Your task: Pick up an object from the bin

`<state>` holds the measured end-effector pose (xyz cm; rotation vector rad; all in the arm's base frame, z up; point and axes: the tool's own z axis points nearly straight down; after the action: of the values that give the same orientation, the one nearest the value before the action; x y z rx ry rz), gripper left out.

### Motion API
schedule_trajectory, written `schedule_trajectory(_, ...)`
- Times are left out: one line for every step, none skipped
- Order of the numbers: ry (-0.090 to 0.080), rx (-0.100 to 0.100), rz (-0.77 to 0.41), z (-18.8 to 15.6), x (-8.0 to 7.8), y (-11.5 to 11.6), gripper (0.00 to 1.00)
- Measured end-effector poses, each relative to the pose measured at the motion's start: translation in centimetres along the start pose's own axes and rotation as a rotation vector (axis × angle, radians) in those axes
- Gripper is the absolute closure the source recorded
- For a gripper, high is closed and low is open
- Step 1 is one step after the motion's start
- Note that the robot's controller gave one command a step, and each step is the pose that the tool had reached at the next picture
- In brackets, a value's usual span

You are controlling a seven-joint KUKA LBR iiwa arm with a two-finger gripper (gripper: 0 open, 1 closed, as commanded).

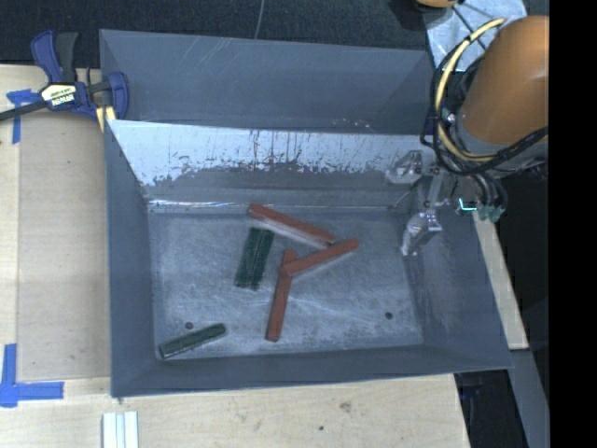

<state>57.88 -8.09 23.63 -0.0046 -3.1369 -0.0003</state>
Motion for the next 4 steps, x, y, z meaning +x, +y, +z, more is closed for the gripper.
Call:
schedule_trajectory(-0.009,0.001,-0.002,-0.5,-0.1,0.0,0.00)
schedule_trajectory(-0.015,0.002,0.006,4.4,-0.5,1.8,0.00)
schedule_trajectory(-0.011,0.001,0.002,10.7,-2.8,1.7,0.00)
schedule_trajectory(-0.031,0.003,-0.091,15.9,-2.6,1.9,1.00)
